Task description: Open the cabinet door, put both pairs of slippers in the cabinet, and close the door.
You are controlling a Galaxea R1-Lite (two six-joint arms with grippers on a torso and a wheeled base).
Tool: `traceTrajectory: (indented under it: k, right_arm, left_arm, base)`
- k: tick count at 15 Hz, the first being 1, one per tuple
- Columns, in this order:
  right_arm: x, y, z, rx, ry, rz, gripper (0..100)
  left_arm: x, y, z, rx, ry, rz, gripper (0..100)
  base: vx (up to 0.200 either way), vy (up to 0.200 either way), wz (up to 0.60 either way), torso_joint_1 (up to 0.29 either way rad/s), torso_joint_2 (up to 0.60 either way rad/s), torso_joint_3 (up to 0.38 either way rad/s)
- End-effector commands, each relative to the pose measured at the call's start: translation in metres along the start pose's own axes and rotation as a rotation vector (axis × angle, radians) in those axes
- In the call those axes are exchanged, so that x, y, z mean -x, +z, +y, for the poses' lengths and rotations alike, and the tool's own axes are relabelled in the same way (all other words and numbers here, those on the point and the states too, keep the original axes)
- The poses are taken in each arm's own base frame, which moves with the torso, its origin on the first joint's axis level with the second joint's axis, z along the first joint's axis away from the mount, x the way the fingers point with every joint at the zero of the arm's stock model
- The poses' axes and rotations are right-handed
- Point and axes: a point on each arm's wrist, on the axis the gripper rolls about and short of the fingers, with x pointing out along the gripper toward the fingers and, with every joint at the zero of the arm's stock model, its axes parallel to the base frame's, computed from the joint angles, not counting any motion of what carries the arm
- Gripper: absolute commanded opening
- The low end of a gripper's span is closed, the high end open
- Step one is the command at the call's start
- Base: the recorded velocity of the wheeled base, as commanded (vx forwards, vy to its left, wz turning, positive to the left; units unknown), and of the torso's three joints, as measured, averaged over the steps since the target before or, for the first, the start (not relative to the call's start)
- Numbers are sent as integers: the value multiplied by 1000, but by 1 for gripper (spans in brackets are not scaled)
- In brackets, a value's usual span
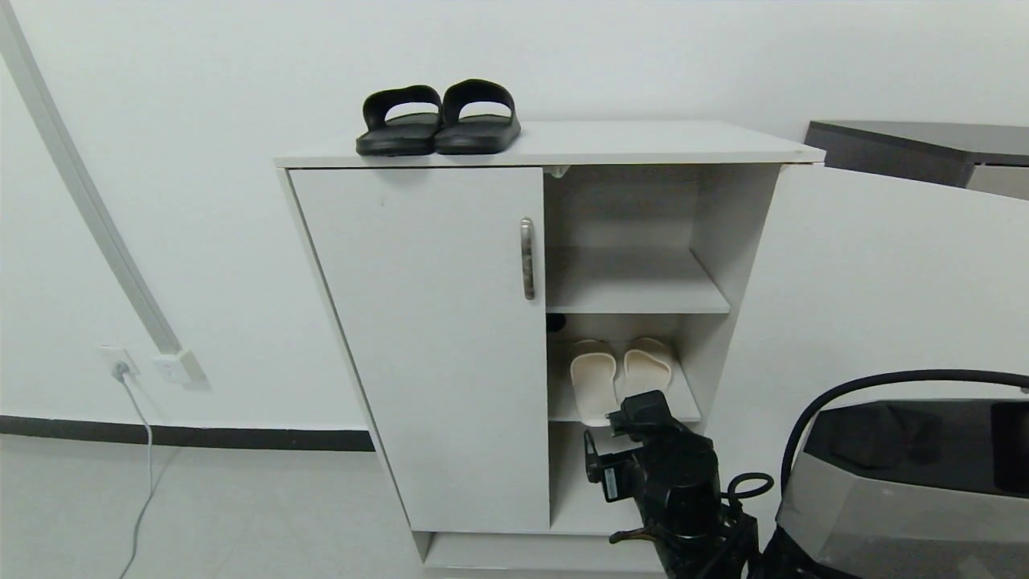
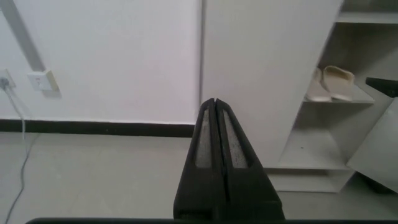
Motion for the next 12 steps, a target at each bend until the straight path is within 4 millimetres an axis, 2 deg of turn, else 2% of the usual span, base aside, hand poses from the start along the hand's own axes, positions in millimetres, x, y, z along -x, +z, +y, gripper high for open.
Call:
traceTrajectory:
  k: [1,12]
  right_arm:
    - [-1,-1,-1,2,-3,3,100]
    - [-1,-6,0,4,-3,4,100]
  left_arm:
    - [0,0,0,0,0,1,0]
    - [0,0,0,0,0,1,0]
  base:
    - [0,200,0,2,7,7]
    - [0,200,0,2,5,3]
